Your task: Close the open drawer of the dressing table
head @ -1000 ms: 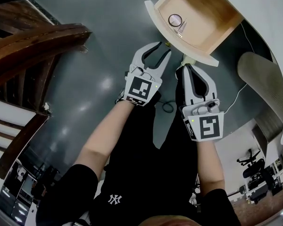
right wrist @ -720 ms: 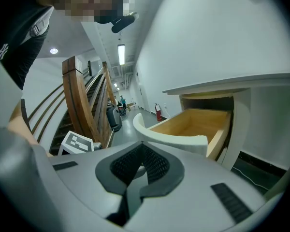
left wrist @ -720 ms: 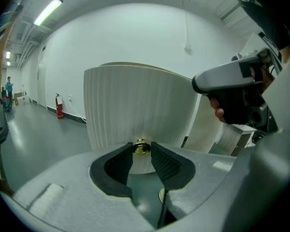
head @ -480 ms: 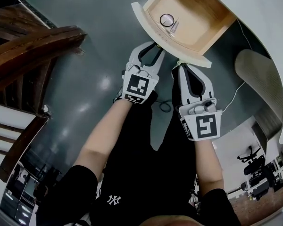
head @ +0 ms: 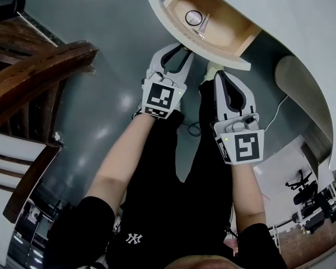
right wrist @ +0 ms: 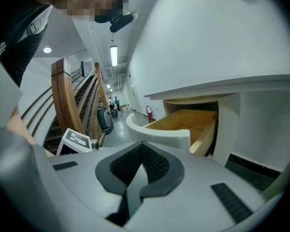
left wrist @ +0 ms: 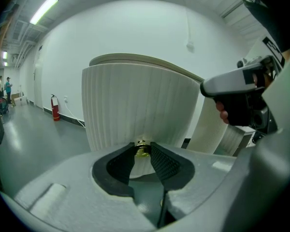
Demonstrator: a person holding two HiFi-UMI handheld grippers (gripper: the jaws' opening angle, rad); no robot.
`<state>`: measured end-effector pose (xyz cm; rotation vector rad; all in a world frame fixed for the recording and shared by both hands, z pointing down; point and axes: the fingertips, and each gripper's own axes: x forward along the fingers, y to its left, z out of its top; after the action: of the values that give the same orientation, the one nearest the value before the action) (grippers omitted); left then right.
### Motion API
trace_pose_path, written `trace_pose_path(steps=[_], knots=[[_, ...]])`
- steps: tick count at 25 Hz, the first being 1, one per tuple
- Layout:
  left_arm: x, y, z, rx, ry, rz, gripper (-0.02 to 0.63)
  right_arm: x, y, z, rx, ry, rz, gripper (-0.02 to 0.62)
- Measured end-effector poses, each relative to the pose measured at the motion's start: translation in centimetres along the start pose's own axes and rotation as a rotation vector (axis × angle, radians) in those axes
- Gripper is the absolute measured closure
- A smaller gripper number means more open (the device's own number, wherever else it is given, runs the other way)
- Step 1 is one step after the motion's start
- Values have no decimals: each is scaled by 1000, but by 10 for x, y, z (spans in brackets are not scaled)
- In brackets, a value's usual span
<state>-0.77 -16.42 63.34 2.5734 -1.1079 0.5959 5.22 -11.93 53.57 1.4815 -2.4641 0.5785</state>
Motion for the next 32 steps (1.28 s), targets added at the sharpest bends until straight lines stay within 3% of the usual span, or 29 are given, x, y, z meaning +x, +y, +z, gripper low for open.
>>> trace_pose_path(steps=[13, 32], knots=[[61, 6, 36, 22, -69, -20, 497, 15, -66, 7, 0, -44, -72, 580], [130, 15, 82, 29, -144, -27, 497, 32, -103, 19, 18, -64, -95, 580]])
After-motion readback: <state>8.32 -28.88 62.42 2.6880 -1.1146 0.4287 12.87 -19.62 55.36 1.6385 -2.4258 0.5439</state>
